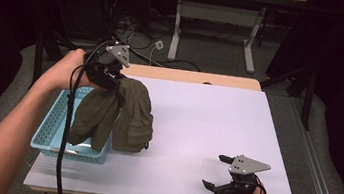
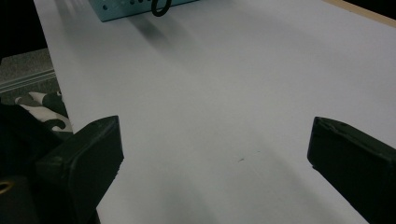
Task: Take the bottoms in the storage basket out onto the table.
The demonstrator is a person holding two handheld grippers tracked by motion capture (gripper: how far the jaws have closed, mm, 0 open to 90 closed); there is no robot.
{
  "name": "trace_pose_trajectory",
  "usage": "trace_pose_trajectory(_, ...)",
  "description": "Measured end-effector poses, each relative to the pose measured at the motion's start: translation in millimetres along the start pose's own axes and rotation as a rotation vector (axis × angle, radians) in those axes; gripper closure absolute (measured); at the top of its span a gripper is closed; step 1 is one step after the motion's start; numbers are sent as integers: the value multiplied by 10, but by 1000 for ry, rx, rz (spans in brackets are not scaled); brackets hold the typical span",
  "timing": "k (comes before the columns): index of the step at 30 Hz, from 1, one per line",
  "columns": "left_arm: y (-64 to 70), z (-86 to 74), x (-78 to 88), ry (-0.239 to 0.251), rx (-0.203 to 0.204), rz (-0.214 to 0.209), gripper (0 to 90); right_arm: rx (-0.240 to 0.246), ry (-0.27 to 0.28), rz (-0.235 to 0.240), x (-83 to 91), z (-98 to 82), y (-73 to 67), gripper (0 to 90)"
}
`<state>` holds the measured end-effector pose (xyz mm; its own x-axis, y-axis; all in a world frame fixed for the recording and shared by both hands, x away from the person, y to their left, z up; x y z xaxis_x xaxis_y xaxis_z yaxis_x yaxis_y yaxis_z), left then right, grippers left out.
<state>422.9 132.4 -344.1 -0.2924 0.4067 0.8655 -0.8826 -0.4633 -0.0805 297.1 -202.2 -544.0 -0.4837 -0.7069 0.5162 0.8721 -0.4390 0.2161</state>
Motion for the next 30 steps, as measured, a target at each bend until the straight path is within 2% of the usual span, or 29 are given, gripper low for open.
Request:
trace_pose_trajectory(8,3,94,-86,-26,-4,-2,744,-5,2,-8,1,2,9,7)
trace_pose_trajectory(23,30,300,-177,-31,-15,15,743,-11,-21,6,-25,-21,2,0)
trace_pose_trajectory(30,56,406,-280,-50,-24,16,742,-13,-22,6,-25,-21,0,1)
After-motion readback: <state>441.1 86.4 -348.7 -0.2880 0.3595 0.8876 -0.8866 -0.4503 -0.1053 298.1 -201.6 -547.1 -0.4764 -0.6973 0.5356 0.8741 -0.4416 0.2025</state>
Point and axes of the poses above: each handheld gripper's, and its own axes: x roughly backward along the jaws, z roughly out of its top, y roughly to its right, the point moved 6 cm from there along -x, roughly forward along the jaws, and after that the axes turned 14 degrees about x, right-handed, at the moved point
